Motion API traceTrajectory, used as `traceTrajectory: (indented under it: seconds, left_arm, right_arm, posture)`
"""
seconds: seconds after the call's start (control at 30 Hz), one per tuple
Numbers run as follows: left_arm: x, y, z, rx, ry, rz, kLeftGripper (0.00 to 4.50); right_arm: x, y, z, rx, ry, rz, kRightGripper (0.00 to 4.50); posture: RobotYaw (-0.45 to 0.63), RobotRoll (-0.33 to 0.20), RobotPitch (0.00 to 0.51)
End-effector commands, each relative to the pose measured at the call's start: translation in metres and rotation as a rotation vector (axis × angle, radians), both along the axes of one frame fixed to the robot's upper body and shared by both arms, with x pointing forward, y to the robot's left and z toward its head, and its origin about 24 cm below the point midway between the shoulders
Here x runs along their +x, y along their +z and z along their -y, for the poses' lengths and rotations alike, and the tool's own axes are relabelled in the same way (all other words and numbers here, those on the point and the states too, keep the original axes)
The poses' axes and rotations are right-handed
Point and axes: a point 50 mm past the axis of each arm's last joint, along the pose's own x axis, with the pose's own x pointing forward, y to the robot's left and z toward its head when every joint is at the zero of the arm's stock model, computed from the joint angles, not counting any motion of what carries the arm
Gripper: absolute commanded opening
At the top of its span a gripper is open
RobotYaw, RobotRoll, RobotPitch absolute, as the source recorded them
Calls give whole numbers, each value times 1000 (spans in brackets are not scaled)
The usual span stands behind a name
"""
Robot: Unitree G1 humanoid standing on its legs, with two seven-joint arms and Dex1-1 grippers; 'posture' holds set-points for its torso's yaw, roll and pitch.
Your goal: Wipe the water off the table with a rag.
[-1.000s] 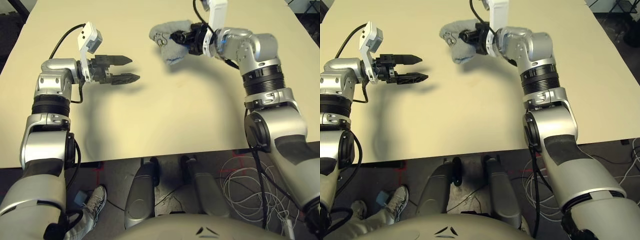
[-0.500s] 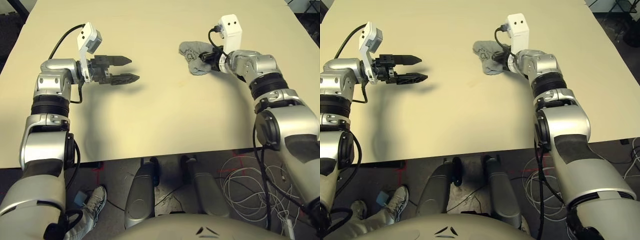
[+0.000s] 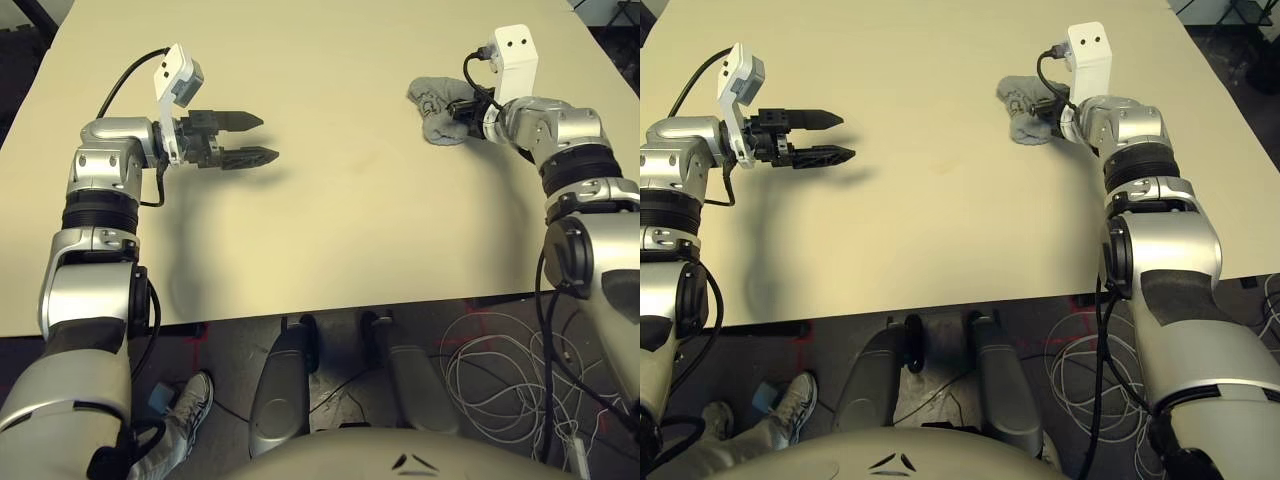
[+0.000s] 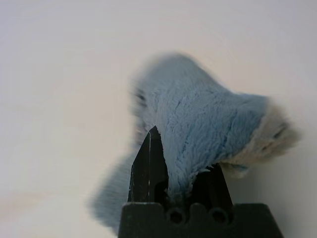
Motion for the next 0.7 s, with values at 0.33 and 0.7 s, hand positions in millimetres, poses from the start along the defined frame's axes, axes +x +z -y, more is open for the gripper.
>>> traceTrajectory:
  seconds: [0.33, 0.7]
  left_arm:
    - [1, 3, -1, 20, -8, 5, 4500]
    - [-1, 1, -3, 24, -3, 2, 4500]
  right_arm:
    - [-64, -25, -79, 36, 322, -95, 143]
    - [-49, -68, -46, -89, 160, -206, 143]
  posture:
    - [-3, 0, 257]
    - [12, 0, 258]
